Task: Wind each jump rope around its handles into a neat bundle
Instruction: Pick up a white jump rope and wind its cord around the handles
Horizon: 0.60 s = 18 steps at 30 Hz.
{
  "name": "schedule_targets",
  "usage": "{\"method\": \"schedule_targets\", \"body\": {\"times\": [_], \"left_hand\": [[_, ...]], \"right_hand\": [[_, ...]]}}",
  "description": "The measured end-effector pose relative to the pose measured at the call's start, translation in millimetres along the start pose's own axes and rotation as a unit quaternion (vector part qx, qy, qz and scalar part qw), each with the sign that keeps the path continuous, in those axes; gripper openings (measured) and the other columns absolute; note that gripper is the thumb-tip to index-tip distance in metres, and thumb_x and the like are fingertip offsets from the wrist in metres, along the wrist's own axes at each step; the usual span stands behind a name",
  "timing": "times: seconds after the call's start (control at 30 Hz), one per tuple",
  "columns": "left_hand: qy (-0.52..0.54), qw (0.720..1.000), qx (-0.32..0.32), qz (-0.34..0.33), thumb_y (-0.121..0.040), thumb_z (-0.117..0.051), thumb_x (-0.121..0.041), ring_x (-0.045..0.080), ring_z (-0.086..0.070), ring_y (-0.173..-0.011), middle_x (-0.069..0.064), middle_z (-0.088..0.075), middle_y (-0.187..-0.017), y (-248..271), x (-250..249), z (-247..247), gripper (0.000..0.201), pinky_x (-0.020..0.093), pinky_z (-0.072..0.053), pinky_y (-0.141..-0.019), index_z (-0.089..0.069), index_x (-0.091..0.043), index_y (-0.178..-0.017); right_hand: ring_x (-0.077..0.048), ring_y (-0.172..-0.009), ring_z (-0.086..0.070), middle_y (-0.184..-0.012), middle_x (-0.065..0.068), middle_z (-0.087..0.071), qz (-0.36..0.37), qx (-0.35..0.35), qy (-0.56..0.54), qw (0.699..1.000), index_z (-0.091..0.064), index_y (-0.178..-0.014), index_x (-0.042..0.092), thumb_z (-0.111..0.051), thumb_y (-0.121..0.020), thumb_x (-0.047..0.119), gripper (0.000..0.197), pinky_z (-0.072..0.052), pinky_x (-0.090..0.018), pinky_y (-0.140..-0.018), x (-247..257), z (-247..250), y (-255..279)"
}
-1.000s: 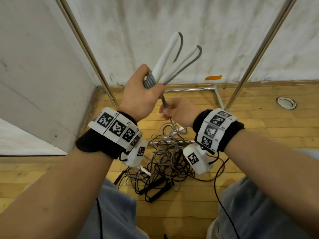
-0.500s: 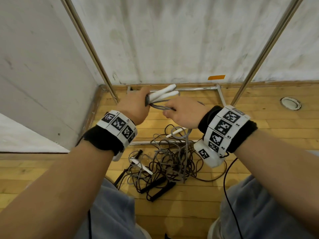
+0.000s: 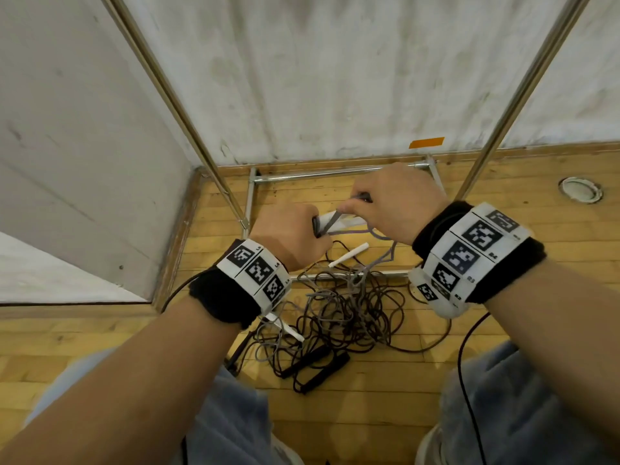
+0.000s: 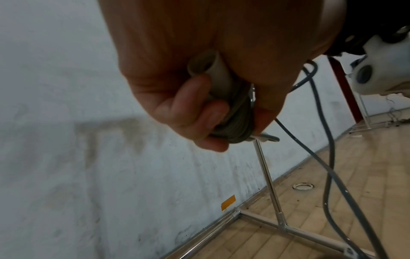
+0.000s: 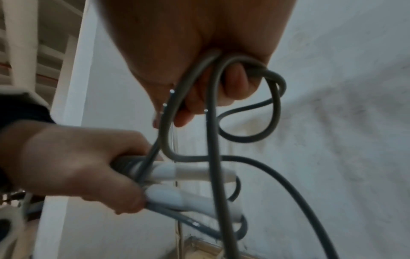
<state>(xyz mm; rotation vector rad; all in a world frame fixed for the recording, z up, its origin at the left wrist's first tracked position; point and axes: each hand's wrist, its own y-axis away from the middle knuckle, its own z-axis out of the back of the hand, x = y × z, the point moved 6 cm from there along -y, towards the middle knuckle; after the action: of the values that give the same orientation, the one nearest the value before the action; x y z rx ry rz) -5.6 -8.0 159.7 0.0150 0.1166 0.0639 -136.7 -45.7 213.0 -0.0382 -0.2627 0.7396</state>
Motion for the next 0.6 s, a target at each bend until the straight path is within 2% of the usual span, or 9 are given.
{"method": "schedule_targets", "body": {"times": [0.13,0.2,0.3,0.37,0.43,0.5,0.53,0.57,0.6], "left_hand": [[0.051,0.998,0.021,-0.031,-0.078,-0.059,-0.045,0.011,-0.048,-0.053,-0.006,-0.052,-0.056,3.7,-7.3,6.8,0.027,0.025,-0.034,-0.047,-0.050,-0.024,-0.063],[0.104,0.991,0.039,-0.074,-0.079,-0.062,-0.038,0.013,-0.048,-0.052,-0.004,-0.051,-0.055,6.5,-11.6,13.8,0.023,0.027,-0.034,-0.047,-0.055,-0.022,-0.065],[0.158,0.979,0.061,-0.115,-0.075,-0.062,-0.038,0.017,-0.048,-0.054,0.001,-0.054,-0.058,11.8,-17.8,23.3,0.022,0.029,-0.034,-0.049,-0.064,-0.016,-0.073],[0.187,0.974,0.053,-0.116,-0.068,-0.054,-0.043,0.019,-0.048,-0.056,0.001,-0.054,-0.060,14.3,-19.1,31.3,0.028,0.032,-0.036,-0.052,-0.063,-0.017,-0.075],[0.208,0.971,0.037,-0.116,-0.066,-0.051,-0.042,0.021,-0.048,-0.059,0.000,-0.053,-0.063,16.7,-21.0,39.7,0.031,0.034,-0.037,-0.055,-0.063,-0.016,-0.078],[0.221,0.969,0.026,-0.111,-0.067,-0.052,-0.041,0.023,-0.050,-0.062,0.001,-0.054,-0.065,18.2,-20.2,47.2,0.034,0.034,-0.038,-0.055,-0.064,-0.014,-0.083],[0.217,0.970,0.026,-0.107,-0.067,-0.053,-0.041,0.022,-0.051,-0.062,0.001,-0.054,-0.064,19.9,-17.2,50.9,0.032,0.033,-0.037,-0.055,-0.064,-0.015,-0.082],[0.204,0.973,0.034,-0.107,-0.068,-0.054,-0.041,0.020,-0.051,-0.061,0.000,-0.054,-0.063,19.7,-15.9,52.8,0.028,0.032,-0.036,-0.053,-0.062,-0.017,-0.079],[0.185,0.976,0.046,-0.107,-0.071,-0.057,-0.040,0.019,-0.051,-0.059,0.000,-0.054,-0.061,19.2,-13.3,53.6,0.021,0.030,-0.035,-0.051,-0.061,-0.019,-0.075]], "right_hand": [[-0.010,-0.052,-0.044,-0.055,0.005,-0.049,-0.070,-0.027,0.010,0.997,-0.055,-0.061,0.022,-0.052,-0.067,0.077,0.055,-0.027,-0.027,-0.046,-25.3,14.4,-4.0],[-0.013,-0.050,-0.044,-0.052,0.004,-0.048,-0.107,-0.001,-0.055,0.993,-0.053,-0.055,0.019,-0.053,-0.054,0.082,0.063,-0.029,-0.027,-0.047,-41.2,16.9,-7.0],[-0.011,-0.043,-0.032,-0.049,0.001,-0.036,-0.110,0.046,-0.194,0.974,-0.049,-0.053,0.011,-0.060,-0.052,0.074,0.064,-0.028,-0.017,-0.041,-50.6,11.5,-8.6],[-0.009,-0.036,-0.025,-0.044,0.003,-0.030,-0.104,0.054,-0.265,0.957,-0.049,-0.048,0.014,-0.060,-0.053,0.070,0.058,-0.024,-0.014,-0.035,-50.6,6.6,-10.4],[-0.008,-0.036,-0.029,-0.042,0.003,-0.035,-0.097,0.068,-0.308,0.944,-0.057,-0.043,0.021,-0.059,-0.055,0.068,0.048,-0.028,-0.014,-0.038,-47.8,0.0,-11.9],[-0.009,-0.041,-0.040,-0.046,0.003,-0.047,-0.086,0.078,-0.320,0.940,-0.067,-0.047,0.029,-0.056,-0.055,0.070,0.043,-0.035,-0.017,-0.047,-43.8,-5.4,-13.9],[-0.013,-0.047,-0.048,-0.052,-0.001,-0.054,-0.079,0.082,-0.315,0.942,-0.072,-0.055,0.026,-0.055,-0.052,0.072,0.050,-0.037,-0.021,-0.052,-42.3,-7.9,-15.4],[-0.024,-0.053,-0.050,-0.058,-0.010,-0.057,-0.080,0.087,-0.302,0.946,-0.074,-0.063,0.017,-0.054,-0.049,0.076,0.064,-0.038,-0.025,-0.055,-45.4,-10.0,-15.2],[-0.031,-0.055,-0.046,-0.058,-0.015,-0.053,-0.080,0.094,-0.284,0.951,-0.071,-0.067,0.007,-0.052,-0.048,0.079,0.076,-0.036,-0.026,-0.054,-48.3,-11.6,-14.7]]}}
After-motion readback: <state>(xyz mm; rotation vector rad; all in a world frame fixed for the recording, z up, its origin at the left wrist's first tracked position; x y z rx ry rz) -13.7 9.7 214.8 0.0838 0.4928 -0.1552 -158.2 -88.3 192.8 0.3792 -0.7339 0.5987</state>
